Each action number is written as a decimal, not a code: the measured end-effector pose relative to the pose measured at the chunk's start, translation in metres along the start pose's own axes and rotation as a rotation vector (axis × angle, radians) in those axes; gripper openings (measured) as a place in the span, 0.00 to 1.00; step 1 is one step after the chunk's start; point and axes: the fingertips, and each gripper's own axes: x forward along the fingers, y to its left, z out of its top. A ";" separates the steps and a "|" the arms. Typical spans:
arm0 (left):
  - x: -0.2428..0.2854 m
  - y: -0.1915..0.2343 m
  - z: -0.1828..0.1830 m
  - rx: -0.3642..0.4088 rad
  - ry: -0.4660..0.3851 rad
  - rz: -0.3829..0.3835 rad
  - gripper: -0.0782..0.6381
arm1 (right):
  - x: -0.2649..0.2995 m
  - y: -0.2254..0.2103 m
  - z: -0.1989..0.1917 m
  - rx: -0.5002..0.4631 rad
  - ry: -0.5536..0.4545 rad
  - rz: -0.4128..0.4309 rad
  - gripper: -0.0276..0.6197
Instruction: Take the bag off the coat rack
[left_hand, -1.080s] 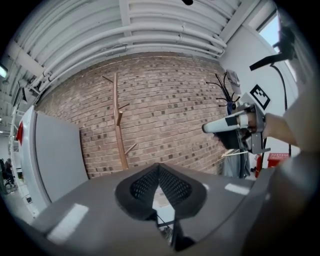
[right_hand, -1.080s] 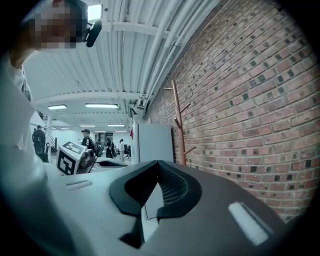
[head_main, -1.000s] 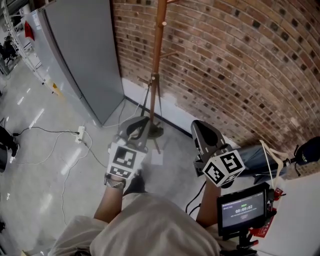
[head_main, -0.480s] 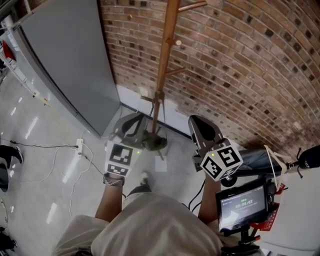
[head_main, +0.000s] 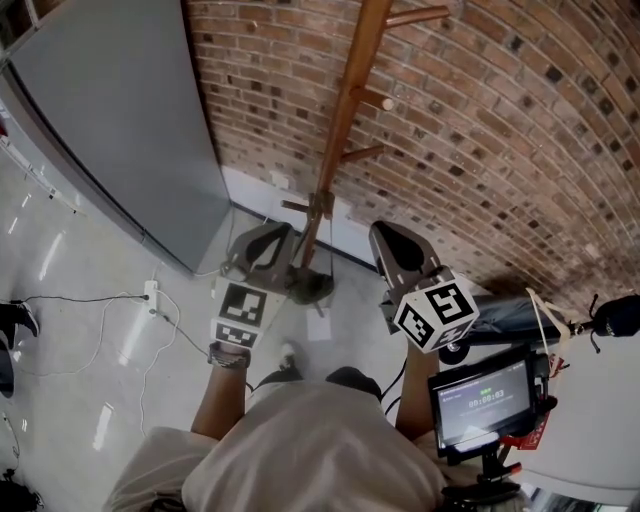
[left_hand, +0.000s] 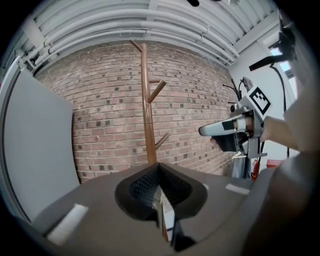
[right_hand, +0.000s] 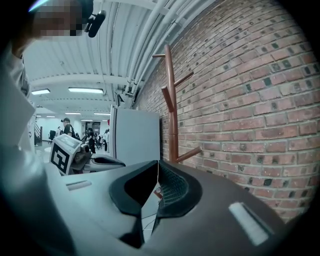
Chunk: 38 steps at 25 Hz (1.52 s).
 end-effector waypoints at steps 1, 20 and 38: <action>0.002 0.000 -0.001 -0.006 0.000 -0.006 0.11 | 0.002 -0.001 -0.002 0.003 0.006 -0.002 0.05; 0.033 0.008 -0.020 -0.035 0.078 0.067 0.14 | 0.038 -0.033 -0.036 0.040 0.097 0.137 0.12; 0.075 0.002 -0.111 -0.079 0.290 -0.015 0.25 | 0.088 -0.050 -0.110 0.048 0.285 0.224 0.22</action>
